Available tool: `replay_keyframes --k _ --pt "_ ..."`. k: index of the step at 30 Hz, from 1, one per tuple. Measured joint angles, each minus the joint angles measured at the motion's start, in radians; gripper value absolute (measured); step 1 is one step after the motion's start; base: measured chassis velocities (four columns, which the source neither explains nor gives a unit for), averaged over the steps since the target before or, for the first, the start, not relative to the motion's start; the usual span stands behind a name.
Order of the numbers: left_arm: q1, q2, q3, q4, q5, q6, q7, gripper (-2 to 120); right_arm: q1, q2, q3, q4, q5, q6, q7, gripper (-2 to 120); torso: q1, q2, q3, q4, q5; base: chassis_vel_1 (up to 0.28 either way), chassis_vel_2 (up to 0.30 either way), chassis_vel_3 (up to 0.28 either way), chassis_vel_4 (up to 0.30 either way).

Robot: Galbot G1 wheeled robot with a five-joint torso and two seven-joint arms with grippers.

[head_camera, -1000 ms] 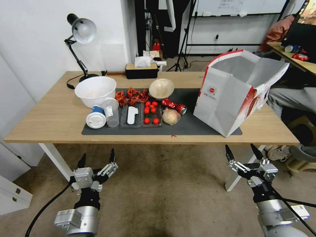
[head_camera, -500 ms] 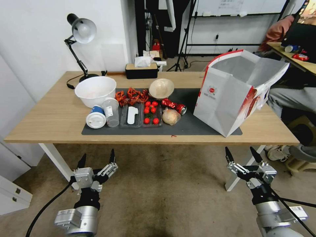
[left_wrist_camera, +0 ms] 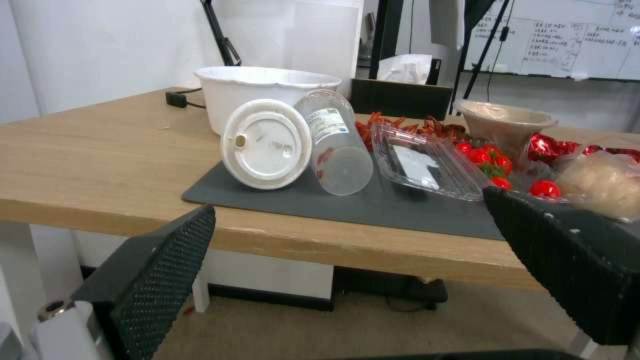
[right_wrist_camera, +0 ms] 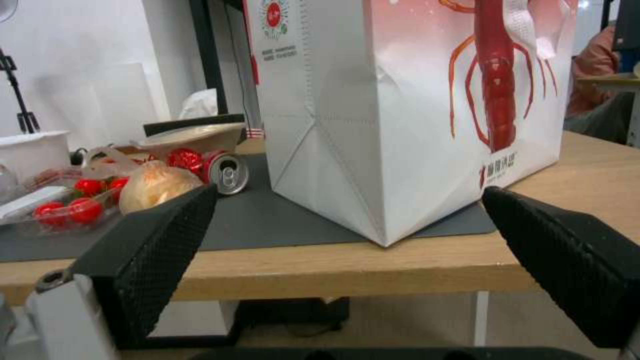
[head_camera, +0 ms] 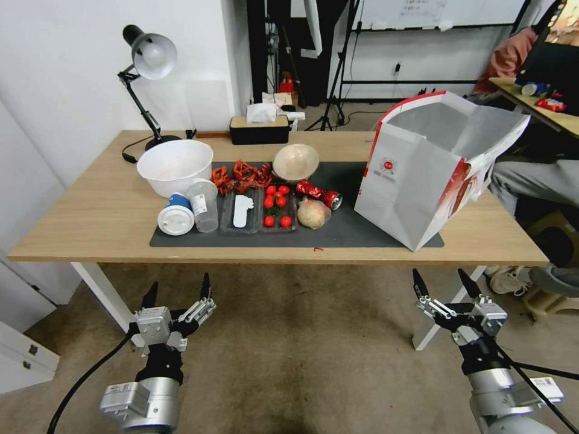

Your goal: Pick up the food delivery bag from the floor and place it on the table.

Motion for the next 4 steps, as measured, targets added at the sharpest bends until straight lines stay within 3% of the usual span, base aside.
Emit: replay_keyframes --k 4 --pt "0.0 0.0 0.0 0.0 0.0 0.0 0.0 100 0.0 0.0 0.0 0.0 0.0 0.0 0.0 100 0.0 0.0 0.0 0.0 0.0 0.0 0.0 0.0 0.0"
